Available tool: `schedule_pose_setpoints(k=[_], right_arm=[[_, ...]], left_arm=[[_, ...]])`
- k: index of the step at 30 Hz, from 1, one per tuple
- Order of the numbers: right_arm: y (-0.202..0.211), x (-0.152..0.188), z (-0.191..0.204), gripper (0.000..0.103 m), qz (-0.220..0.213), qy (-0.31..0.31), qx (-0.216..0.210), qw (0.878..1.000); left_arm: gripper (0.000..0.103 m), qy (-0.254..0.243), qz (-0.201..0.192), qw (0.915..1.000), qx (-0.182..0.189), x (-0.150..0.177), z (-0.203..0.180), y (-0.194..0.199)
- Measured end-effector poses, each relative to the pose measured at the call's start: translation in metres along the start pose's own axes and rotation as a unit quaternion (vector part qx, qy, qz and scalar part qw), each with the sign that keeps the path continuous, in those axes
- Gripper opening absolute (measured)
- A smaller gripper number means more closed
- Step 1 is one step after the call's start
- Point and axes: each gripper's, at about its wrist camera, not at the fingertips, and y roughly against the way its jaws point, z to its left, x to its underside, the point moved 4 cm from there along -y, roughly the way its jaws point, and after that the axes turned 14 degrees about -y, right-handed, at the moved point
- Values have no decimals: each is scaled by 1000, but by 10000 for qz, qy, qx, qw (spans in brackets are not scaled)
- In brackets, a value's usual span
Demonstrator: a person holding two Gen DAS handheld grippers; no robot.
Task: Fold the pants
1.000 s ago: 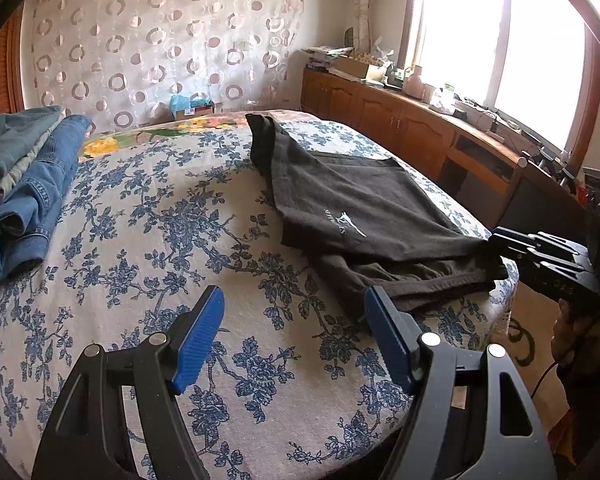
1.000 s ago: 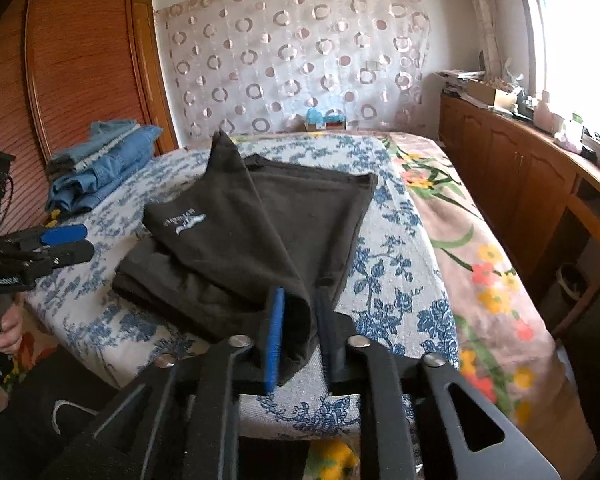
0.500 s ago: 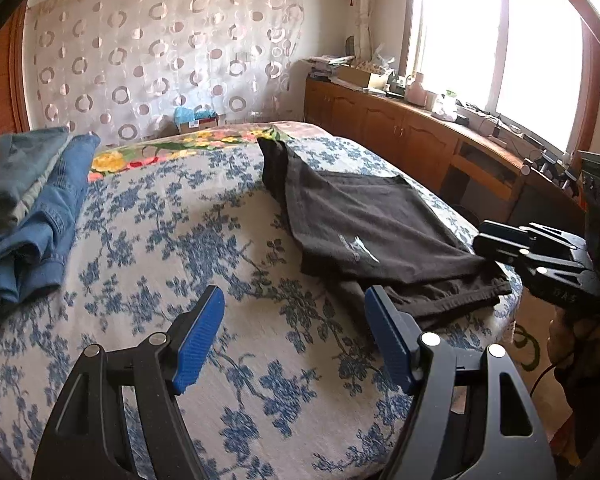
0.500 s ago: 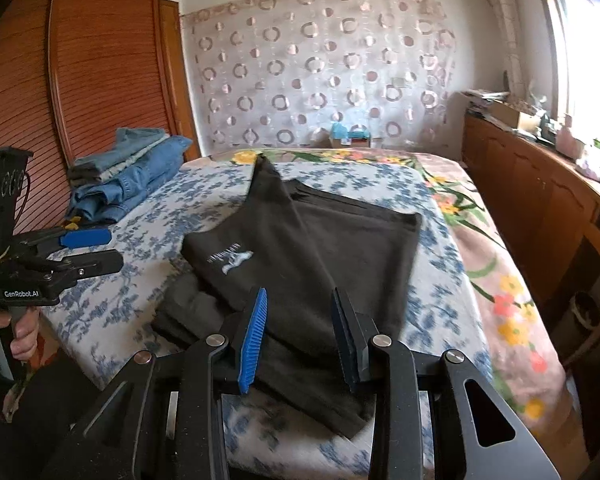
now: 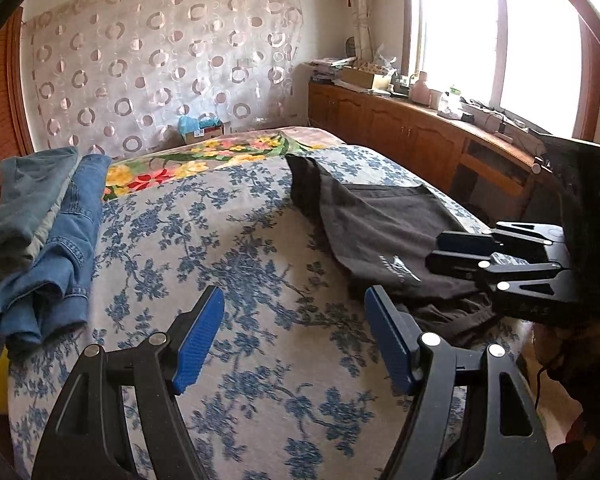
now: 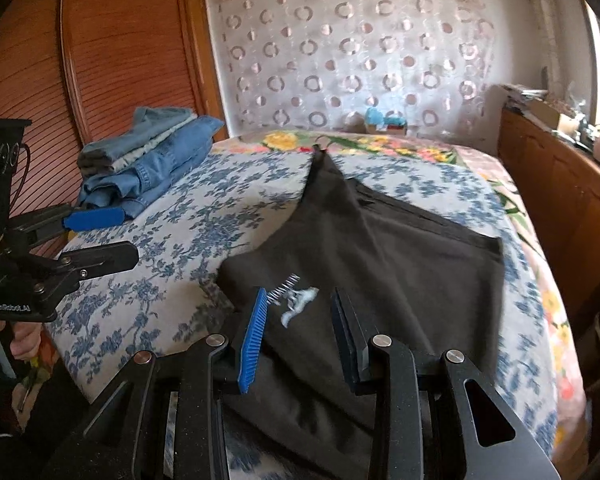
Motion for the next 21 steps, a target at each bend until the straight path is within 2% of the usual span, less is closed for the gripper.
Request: schedule_pose_setpoints(k=[11, 21], right_arm=[[-45, -16, 10, 34, 439, 413, -119, 9981], [-50, -13, 34, 34, 556, 822, -47, 9951]], left_arm=[[74, 137, 104, 9998, 38, 6, 24, -16], [74, 287, 149, 9994, 146, 14, 28, -22]])
